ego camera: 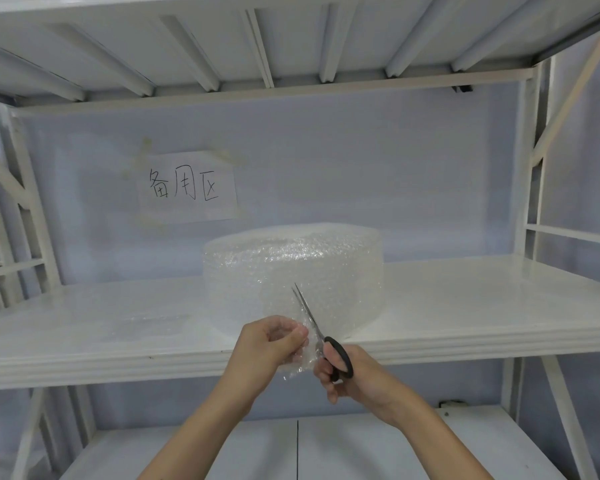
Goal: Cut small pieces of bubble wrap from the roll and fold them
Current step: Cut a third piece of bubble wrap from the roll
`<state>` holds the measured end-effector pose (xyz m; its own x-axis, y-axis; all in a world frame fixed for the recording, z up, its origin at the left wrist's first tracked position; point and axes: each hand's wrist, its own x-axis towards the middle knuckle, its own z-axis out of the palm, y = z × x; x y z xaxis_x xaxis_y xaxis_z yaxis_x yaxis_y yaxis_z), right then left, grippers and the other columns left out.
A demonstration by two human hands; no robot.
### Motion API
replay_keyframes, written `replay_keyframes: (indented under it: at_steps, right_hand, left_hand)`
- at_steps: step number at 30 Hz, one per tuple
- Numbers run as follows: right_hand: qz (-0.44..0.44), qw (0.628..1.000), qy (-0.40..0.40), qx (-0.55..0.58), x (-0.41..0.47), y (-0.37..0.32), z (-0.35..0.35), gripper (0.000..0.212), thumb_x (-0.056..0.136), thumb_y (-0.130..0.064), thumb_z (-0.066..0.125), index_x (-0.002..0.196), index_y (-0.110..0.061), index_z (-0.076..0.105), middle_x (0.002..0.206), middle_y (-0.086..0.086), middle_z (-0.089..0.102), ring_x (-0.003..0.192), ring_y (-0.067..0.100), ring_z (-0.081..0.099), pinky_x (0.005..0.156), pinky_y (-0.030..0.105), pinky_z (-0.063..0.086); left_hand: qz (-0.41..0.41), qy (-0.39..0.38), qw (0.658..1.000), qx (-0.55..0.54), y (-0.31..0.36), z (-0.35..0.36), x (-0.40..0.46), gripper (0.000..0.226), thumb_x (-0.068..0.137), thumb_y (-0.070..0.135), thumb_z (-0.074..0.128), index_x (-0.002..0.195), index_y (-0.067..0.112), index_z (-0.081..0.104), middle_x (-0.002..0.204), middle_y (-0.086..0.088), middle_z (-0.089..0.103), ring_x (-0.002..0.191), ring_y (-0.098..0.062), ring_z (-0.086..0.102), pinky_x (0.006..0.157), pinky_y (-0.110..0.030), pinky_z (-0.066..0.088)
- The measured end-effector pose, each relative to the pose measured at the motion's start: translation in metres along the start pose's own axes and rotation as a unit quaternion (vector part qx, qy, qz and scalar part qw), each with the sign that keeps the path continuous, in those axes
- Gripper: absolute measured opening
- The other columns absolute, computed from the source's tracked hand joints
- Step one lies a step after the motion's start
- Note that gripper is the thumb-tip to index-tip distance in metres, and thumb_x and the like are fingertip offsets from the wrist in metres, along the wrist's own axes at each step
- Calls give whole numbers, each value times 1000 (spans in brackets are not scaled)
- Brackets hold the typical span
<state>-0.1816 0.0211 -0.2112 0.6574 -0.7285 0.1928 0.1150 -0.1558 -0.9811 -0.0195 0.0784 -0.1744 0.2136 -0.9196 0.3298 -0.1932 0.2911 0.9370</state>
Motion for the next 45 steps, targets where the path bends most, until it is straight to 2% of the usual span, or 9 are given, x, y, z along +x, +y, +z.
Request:
replay_keyframes:
  at_steps: [4,13,17,19,21,24,28,33,45]
  right_hand:
    - [-5,1000,10,1,1,0,0,36,76,-50,64,53,-23,58,61,-2,53,50,13,47,55,28,44]
    - [-25,999,21,17,12,-6,5,39,75,-52,68,79,-13,68,70,4,50,57,14,44,51,26,44]
    - [-31,998,31,33,11,-6,6,27,78,-39,67,61,-19,62,56,-5,46,49,11,43,50,25,41]
    - [-30,998,37,37,11,-6,7,31,80,-33,62,50,-25,58,53,-8,48,47,11,43,49,25,40]
    - [-31,998,40,41,11,-5,9,31,82,-33,61,53,-22,56,54,-7,46,48,11,42,50,25,40]
    - [-32,998,39,48,12,-4,13,33,81,-39,60,63,-13,52,56,-3,48,49,12,43,49,26,41]
    - [-28,997,35,62,13,-7,15,35,78,-46,61,67,-14,53,62,-2,48,53,12,44,49,28,42]
    - [-24,999,24,35,16,-20,16,49,73,-61,63,71,-12,57,62,3,46,49,15,41,51,26,41]
    - [-36,998,47,18,19,-27,19,41,80,-56,63,55,-24,58,66,1,48,50,13,44,51,24,39]
  left_hand:
    - [-5,-9,1000,7,1,-4,0,10,87,11,70,86,2,72,68,-3,71,60,-10,62,60,-17,53]
    - [-14,-58,998,17,6,-4,-4,11,87,14,70,87,3,71,73,-9,71,67,-18,60,71,-30,53]
    - [-15,-65,997,27,17,-11,-7,10,84,21,74,87,12,72,76,-2,73,65,-12,63,67,-22,54]
    - [-28,-47,999,0,25,-13,-8,25,81,36,73,93,14,71,86,-4,75,68,-11,65,66,-22,55]
    - [-30,-13,999,-21,32,-13,-4,39,78,47,69,98,14,70,92,-4,75,72,-13,64,68,-27,58]
    - [-3,43,999,-9,36,-12,4,23,86,33,70,95,12,71,87,-6,73,68,-13,63,67,-26,59]
    - [37,46,998,13,30,-10,8,7,89,12,68,85,10,73,74,-2,72,61,-6,63,63,-20,56]
    - [44,49,998,8,24,-5,6,9,89,12,67,81,12,73,70,4,72,64,-6,64,64,-19,55]
    - [55,37,998,18,18,-9,3,8,90,11,66,87,7,72,76,-3,72,66,-2,66,62,-16,53]
